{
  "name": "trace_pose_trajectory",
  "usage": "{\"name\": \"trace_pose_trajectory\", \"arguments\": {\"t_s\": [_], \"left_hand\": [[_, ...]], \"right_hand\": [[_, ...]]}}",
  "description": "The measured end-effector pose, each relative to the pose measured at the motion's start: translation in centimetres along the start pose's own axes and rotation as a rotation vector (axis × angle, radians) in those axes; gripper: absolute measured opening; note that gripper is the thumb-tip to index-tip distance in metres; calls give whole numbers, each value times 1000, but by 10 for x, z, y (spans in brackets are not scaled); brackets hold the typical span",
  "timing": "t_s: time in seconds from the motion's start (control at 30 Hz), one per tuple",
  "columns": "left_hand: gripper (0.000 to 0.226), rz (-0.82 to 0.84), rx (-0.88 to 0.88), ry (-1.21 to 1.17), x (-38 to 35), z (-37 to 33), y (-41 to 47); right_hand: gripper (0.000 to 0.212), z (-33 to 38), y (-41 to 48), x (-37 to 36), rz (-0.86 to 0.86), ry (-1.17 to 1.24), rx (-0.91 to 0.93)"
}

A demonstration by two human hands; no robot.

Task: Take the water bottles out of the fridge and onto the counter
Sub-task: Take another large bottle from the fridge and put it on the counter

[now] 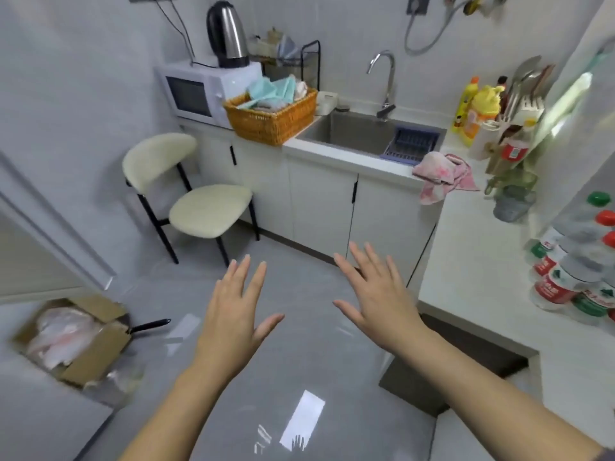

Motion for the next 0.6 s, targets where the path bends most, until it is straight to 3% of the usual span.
{"name": "trace_pose_trajectory", "arguments": {"t_s": [0.6], "left_hand": [[83, -151, 319, 73, 151, 274, -211]], "right_hand": [[74, 388, 50, -15, -56, 102, 432]]}}
Point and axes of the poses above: each hand's wrist, its own y-axis towards the middle knuckle, its own x-axis out of the back of the hand, z = x × y, the point moved 4 cm from there along y, towards the middle knuckle, and after that the axes turned 2 degrees about x, right-handed, at the moved point
